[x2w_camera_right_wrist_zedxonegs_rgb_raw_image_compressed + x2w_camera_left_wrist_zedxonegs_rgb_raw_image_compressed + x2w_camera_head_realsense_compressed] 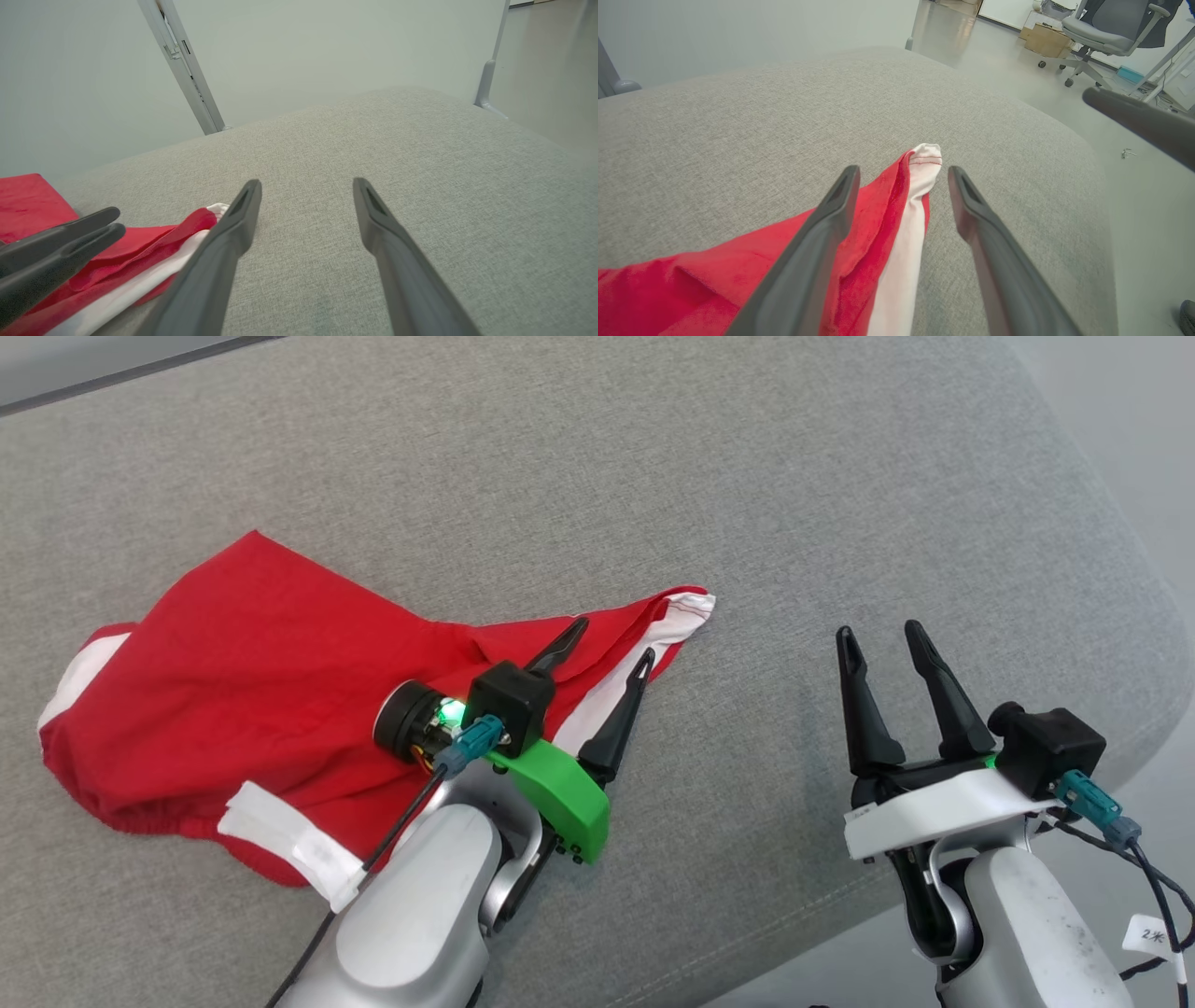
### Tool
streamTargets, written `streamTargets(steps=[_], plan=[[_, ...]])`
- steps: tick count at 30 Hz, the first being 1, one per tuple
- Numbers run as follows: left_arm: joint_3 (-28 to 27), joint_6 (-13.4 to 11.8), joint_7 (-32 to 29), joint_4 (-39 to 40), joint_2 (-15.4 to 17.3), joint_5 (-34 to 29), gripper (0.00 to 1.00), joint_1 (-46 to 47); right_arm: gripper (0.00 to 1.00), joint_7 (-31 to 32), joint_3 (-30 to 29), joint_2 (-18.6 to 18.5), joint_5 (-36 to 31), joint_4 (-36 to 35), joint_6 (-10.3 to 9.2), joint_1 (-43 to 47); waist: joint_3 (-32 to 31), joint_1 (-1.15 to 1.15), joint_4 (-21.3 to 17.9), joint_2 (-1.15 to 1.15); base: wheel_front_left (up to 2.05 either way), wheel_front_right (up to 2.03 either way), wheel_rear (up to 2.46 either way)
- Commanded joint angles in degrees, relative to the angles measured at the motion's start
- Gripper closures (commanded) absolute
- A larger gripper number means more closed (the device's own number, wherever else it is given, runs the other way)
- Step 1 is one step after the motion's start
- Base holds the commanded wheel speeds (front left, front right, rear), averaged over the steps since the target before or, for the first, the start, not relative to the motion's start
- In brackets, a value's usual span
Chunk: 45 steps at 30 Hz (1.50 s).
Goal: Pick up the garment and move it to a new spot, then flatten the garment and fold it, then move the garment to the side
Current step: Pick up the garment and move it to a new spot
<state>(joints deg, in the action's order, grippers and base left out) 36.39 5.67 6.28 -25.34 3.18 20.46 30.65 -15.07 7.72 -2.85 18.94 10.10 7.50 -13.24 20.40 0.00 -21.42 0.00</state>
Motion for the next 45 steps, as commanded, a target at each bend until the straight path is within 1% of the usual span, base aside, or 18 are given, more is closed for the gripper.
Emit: streamTargets(steps=[1,3,8,13,14,20,24,29,35,40,45], plan=[[0.0,-0.2,1.1,0.1,-0.1,0.2,0.00,-0.3,0.00,-0.3,-0.5,-0.1,-0.8,0.1,-0.02,-0.1,-2.6,0.00,3.5,0.00,0.00,0.00,0.00],[0.0,-0.7,2.9,0.3,-0.1,0.6,0.00,-1.4,0.00,-0.3,-1.1,-0.1,-1.5,0.3,-0.02,0.2,-3.9,0.00,5.3,0.00,0.00,0.00,0.00],[-3.1,-3.9,6.7,1.6,0.4,2.1,0.00,-3.5,0.00,-0.3,-2.6,-0.1,-3.7,0.4,-0.02,1.1,-6.4,0.00,9.6,0.00,0.00,0.00,0.00],[-8.6,-7.0,8.4,4.5,2.9,3.2,0.00,-5.9,0.00,-0.3,-3.7,-0.1,-5.7,0.6,-0.03,1.6,-8.1,0.00,13.3,0.00,0.00,0.00,0.00],[-10.9,-8.2,8.6,6.1,4.0,3.4,0.00,-7.1,0.00,-0.3,-4.1,-0.1,-6.5,0.7,-0.02,1.8,-8.6,0.00,14.6,0.00,0.00,0.00,0.00],[-17.8,-10.4,8.8,11.4,7.4,3.4,0.00,-11.6,0.00,-0.3,-5.0,-0.1,-8.2,1.0,-0.02,2.6,-10.3,0.00,17.5,0.00,0.00,0.00,0.00],[-20.7,-10.5,8.9,13.8,9.2,3.0,0.00,-15.1,0.00,-0.3,-5.0,-0.3,-8.7,1.4,-0.02,2.9,-11.6,0.00,18.7,0.00,0.00,0.00,0.00],[-22.3,-9.8,8.9,15.7,10.4,2.7,0.00,-18.8,0.00,0.0,-4.7,-0.9,-9.2,1.9,-0.03,3.8,-13.4,0.00,19.5,0.00,0.00,0.00,0.00],[-21.3,-9.2,8.7,17.1,11.4,2.0,0.00,-21.8,0.00,0.7,-4.1,-1.4,-9.6,2.0,-0.03,4.9,-14.9,0.00,19.5,0.00,0.00,0.00,0.00],[-20.4,-9.9,8.0,18.6,12.0,1.8,0.00,-24.4,0.00,1.1,-4.1,-1.9,-9.3,1.8,-0.03,6.4,-16.4,0.00,19.2,0.00,0.00,0.00,0.00],[-20.2,-10.8,7.5,20.4,11.9,2.2,0.00,-27.3,0.00,1.5,-4.3,-2.1,-9.2,1.4,-0.03,8.1,-18.1,0.00,19.0,0.00,0.00,0.00,0.00]])
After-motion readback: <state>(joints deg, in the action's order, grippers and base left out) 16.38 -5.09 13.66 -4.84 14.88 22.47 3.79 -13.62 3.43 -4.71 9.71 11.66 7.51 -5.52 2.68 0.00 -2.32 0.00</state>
